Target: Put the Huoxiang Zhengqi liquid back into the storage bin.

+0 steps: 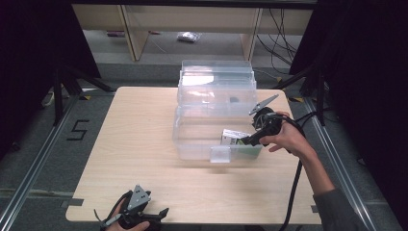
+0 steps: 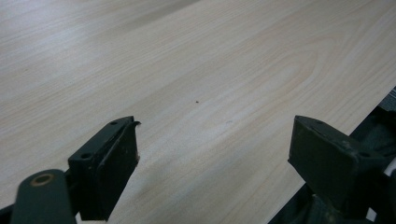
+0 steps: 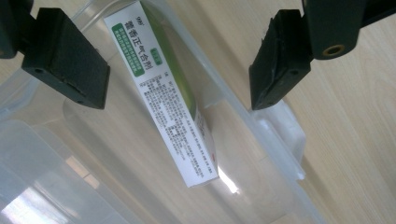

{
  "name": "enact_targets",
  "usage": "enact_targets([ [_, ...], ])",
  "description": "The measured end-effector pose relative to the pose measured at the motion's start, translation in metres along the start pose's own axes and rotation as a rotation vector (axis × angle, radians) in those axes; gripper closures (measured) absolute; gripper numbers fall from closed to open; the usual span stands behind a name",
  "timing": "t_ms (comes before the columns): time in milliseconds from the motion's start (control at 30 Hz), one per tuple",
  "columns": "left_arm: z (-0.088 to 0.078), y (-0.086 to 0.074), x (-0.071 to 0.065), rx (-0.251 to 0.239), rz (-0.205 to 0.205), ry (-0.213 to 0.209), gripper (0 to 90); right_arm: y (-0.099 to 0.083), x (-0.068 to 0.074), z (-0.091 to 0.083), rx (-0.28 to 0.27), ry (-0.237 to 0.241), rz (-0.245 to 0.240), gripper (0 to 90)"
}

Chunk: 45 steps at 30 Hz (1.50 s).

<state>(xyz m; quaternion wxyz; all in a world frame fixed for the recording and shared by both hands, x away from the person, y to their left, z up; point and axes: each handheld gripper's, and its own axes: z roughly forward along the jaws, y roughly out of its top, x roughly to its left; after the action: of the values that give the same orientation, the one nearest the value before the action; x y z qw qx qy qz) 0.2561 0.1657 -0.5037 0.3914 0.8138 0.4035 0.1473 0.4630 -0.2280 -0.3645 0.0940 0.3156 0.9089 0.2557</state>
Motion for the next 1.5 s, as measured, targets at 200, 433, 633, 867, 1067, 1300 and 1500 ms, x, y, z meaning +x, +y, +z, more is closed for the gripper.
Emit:
enact_targets([
  [200, 0.0, 0.001, 0.0, 0.004, 0.007, -0.002, 15.0, -0.004, 0.009, -0.004, -0.031, 0.0, 0.025, 19.9],
  [433, 0.0, 0.0, 0.0, 0.002, 0.003, 0.002, 15.0, -0.008, 0.018, -0.004, -0.074, -0.011, 0.044, 18.3],
  [633, 0.0, 0.0, 0.0, 0.004, 0.003, 0.001, 15.0, -0.013, 0.022, -0.006, -0.084, -0.011, 0.055, 17.5],
  [867, 0.0, 0.0, 0.0, 0.004, 0.004, 0.0, 15.0, -0.018, 0.028, -0.007, -0.084, -0.005, 0.089, 17.4],
  [1067, -0.001, 0.001, 0.0, 0.016, 0.007, 0.0, 15.0, -0.025, 0.034, -0.007, -0.125, -0.032, 0.058, 17.4],
  [1300, 0.0, 0.001, -0.001, 0.001, -0.004, -0.001, 15.0, -0.031, 0.036, -0.009, -0.128, -0.026, 0.06, 17.1],
  [1500, 0.0, 0.001, -0.001, 0.001, -0.005, 0.0, 15.0, -0.038, 0.038, -0.011, -0.148, -0.01, 0.056, 16.6],
])
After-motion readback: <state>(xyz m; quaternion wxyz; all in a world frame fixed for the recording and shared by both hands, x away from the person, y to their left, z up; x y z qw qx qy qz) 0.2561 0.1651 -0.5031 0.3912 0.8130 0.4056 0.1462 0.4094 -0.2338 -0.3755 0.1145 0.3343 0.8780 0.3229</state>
